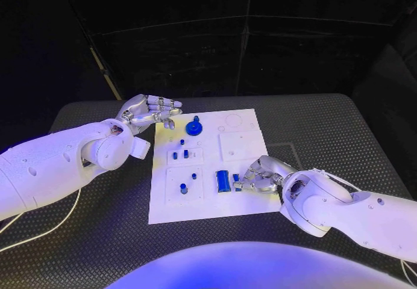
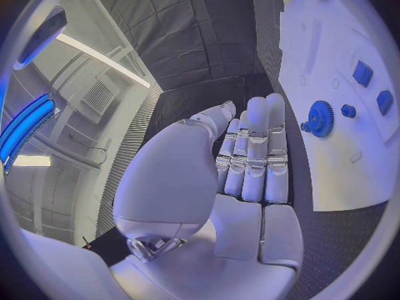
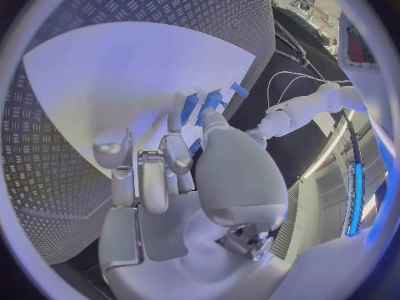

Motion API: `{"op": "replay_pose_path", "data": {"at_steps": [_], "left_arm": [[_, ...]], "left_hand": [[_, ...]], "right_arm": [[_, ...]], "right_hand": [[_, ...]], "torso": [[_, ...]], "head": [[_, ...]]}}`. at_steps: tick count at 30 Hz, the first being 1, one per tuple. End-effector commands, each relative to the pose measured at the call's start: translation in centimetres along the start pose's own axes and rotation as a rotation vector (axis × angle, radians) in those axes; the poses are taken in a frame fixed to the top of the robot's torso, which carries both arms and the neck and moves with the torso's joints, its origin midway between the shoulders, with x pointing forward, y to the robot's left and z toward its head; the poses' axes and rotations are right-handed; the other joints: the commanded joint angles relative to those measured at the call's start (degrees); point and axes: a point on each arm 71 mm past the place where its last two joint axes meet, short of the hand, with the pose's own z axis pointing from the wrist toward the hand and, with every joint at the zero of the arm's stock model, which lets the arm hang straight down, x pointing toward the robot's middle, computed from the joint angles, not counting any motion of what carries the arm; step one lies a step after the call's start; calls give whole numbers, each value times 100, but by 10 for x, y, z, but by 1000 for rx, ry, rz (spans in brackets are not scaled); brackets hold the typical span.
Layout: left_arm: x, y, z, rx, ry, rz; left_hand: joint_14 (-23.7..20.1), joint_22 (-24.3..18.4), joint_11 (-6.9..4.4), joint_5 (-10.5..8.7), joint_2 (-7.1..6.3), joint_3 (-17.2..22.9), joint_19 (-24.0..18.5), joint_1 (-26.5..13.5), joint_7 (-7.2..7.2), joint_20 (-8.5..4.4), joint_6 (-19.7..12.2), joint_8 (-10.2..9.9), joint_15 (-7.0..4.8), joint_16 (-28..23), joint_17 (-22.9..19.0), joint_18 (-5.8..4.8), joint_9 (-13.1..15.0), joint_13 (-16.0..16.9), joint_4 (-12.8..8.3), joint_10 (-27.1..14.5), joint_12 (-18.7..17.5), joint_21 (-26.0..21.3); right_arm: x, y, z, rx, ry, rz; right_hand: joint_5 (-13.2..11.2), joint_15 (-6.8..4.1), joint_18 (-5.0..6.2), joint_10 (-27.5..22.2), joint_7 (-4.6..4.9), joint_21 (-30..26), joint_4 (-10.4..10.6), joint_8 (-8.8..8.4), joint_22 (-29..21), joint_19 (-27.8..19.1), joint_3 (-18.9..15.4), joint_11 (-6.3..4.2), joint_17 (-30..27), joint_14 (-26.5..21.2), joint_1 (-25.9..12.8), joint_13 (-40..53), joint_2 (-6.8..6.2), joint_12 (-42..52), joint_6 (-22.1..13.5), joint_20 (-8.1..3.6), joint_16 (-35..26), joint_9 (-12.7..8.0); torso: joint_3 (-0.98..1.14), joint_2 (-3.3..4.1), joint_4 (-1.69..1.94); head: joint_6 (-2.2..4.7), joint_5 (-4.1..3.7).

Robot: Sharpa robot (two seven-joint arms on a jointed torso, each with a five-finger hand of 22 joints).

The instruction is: Assemble the parts on the task board

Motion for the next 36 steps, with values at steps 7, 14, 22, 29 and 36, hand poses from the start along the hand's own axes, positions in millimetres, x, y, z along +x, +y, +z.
{"op": "replay_pose_path", "data": {"at_steps": [7, 14, 22, 29, 36], "left_arm": [[0, -1, 0, 3, 10, -7], [0, -1, 0, 2, 9, -7], [1, -1, 0, 2, 10, -7], [0, -1, 0, 3, 9, -7], [0, -1, 0, 3, 7, -6]], "left_hand": [[-33, -9, 11, -16, 37, 0, -25, -3, 7, 8, -29, 13, -6, -24, -6, 76, -3, 4, -42, -36, 23, -29], [-33, -9, 11, -16, 37, 0, -25, -3, 7, 8, -29, 13, -6, -24, -6, 76, -3, 4, -42, -36, 23, -29], [-33, -9, 11, -16, 37, 0, -25, -3, 7, 8, -29, 13, -6, -24, -6, 76, -3, 4, -42, -36, 23, -29], [-33, -9, 11, -16, 37, 0, -25, -3, 7, 8, -29, 13, -6, -24, -6, 76, -3, 4, -42, -36, 23, -29], [-33, -9, 11, -16, 37, 0, -25, -3, 7, 8, -29, 13, -6, -24, -6, 76, -3, 4, -42, -36, 23, -29]], "right_arm": [[-3, 2, -5, -61, -2, -25], [-4, -1, -5, -59, 4, -34], [-3, -3, 0, -45, 3, -62], [-1, -1, 5, -45, -4, -92], [-2, 1, 5, -59, -33, -83]], "right_hand": [[-265, 23, -17, -36, 35, -31, -22, -29, -14, -57, -133, 23, 833, 460, 298, -5, 37, -28, -28, 8, -30, 26], [-345, 23, -17, -37, 34, -35, -42, -26, -13, -55, -203, 23, 839, 462, 455, -4, 75, -28, -25, 10, -28, 42], [-393, 16, -19, -31, 24, -28, -146, -11, 8, -43, -244, 13, 851, 464, 758, 8, 174, -16, -1, 5, -23, 68], [-561, 4, -23, -29, 12, -22, -328, 5, 28, -32, -282, -1, 865, 467, 1092, 12, 208, -16, 23, -6, -15, 90], [-447, 4, -26, -18, 8, -17, -262, 24, 38, -24, -379, -2, 871, 469, 1008, 20, 243, -6, 50, -7, -12, 105]], "torso": [[5, -3, -7], [-2, -5, 0], [-3, 1, 13], [-1, 5, 6], [0, -5, -9]], "head": [[0, 6], [0, -5], [0, -1], [0, 23], [0, 26]]}}
